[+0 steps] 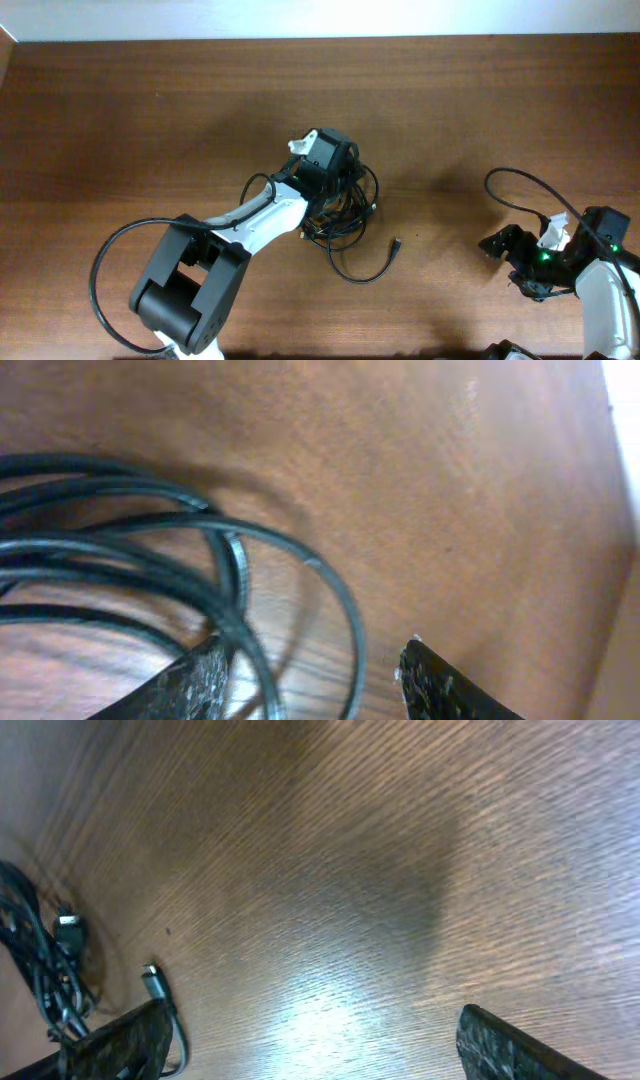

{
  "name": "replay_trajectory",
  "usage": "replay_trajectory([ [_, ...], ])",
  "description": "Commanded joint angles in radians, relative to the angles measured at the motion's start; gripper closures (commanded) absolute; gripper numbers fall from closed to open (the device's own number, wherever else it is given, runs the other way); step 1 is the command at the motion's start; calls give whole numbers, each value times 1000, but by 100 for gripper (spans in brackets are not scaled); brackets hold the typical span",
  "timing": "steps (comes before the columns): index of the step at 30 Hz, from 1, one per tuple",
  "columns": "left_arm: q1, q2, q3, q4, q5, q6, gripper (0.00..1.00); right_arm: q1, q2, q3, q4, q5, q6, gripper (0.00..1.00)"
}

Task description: Untangle cables

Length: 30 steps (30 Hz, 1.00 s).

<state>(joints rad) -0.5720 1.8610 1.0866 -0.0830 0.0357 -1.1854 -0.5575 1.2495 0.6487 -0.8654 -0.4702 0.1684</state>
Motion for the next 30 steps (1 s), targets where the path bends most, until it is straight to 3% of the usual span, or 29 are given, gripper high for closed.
replay_trajectory([
  [1, -1, 10, 8, 43, -14, -27, 43, -5, 3, -4, -7, 38, -7, 10],
  [7, 0, 12, 8, 72, -17, -27, 43, -5, 3, -4, -22, 38, -7, 10],
  [10, 0, 17, 8, 33, -14, -43, 48, -5, 3, -4, -22, 38, -7, 10],
  [13, 2, 18, 8, -19, -18, -125, 46, -5, 3, -4, -22, 38, -7, 10],
  [30, 10, 54, 8, 41, -59, -136, 43, -5, 3, -4, -21, 38, -7, 10],
])
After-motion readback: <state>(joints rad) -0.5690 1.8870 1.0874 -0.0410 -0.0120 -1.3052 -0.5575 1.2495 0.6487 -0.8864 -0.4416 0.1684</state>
